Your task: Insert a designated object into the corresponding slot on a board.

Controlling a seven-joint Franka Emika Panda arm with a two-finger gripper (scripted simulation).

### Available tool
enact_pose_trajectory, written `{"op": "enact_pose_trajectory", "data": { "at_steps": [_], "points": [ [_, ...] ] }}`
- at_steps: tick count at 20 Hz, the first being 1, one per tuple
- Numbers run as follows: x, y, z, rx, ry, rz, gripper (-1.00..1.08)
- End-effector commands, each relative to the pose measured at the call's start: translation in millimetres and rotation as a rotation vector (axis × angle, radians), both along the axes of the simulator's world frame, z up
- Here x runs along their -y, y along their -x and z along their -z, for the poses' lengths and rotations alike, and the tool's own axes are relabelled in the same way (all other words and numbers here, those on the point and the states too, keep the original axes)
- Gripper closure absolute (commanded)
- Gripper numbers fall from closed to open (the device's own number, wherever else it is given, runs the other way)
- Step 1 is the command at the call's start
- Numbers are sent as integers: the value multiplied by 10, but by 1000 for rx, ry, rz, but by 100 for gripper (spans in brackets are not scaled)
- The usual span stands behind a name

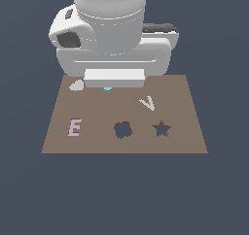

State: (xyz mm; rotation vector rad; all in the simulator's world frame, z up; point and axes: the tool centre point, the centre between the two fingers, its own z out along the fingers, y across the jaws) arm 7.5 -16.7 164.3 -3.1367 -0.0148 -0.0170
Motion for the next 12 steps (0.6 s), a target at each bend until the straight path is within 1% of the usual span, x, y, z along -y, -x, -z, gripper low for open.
{"op": "enact_pose_trajectory", "data": {
  "at_steps": [1, 6, 12],
  "points": [
    [0, 0, 0, 0, 0, 0, -92],
    [32, 34, 47, 0, 0, 24, -92],
    [146, 173, 226, -2, 1, 116, -92]
  ]
}}
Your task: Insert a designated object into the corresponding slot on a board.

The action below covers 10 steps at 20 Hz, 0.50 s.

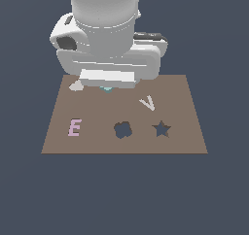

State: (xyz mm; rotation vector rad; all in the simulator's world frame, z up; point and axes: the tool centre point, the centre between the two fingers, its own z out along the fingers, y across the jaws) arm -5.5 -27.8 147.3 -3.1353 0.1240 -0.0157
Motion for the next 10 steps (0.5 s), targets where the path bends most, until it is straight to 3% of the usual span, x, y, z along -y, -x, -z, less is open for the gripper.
{"op": "enact_pose_trajectory", "data": {
  "at_steps": [1, 10],
  "points": [
    [60, 79, 98, -2, 0, 49, -92],
    [292, 521, 600, -7, 2, 305, -92]
  ]
}}
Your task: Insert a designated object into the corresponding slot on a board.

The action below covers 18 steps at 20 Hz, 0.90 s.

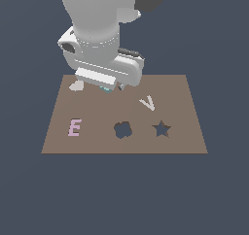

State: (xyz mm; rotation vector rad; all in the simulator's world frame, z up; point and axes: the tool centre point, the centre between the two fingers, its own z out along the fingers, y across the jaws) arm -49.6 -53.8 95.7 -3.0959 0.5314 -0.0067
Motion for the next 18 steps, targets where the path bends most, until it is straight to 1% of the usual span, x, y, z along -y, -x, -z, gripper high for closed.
{"op": "enact_pose_trajectory", "data": {
  "at_steps": [1, 5, 9, 13, 18],
  "points": [
    [47, 126, 133, -1, 1, 69, -92],
    [88, 279, 297, -3, 1, 151, -92],
    [105, 377, 404, -4, 1, 203, -92],
    [103, 416, 452, -4, 0, 224, -92],
    [103, 412, 473, -5, 0, 220, -92]
  ]
}}
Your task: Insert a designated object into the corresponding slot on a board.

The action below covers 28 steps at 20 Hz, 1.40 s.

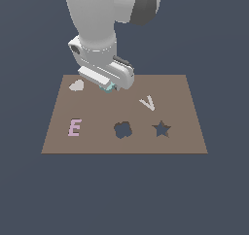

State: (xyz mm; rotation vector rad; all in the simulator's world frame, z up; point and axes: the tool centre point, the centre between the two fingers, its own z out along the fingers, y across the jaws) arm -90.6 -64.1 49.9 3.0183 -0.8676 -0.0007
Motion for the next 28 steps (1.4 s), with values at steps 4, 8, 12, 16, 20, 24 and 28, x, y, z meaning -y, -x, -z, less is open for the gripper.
{"op": "enact_pose_trajectory", "data": {
  "at_steps": [4, 8, 12, 16, 20, 24, 28],
  "points": [
    [-3, 6, 126, 0, -1, 3, -92],
    [-5, 10, 197, 1, -1, 5, -92],
    [-6, 10, 200, 1, -1, 5, 108],
    [-6, 10, 200, 1, -1, 5, 108],
    [-10, 10, 194, 1, -1, 5, 108],
    [-19, 1, 192, 1, -1, 9, 108],
    [-57, -41, 189, 1, -1, 31, 108]
  ]
}}
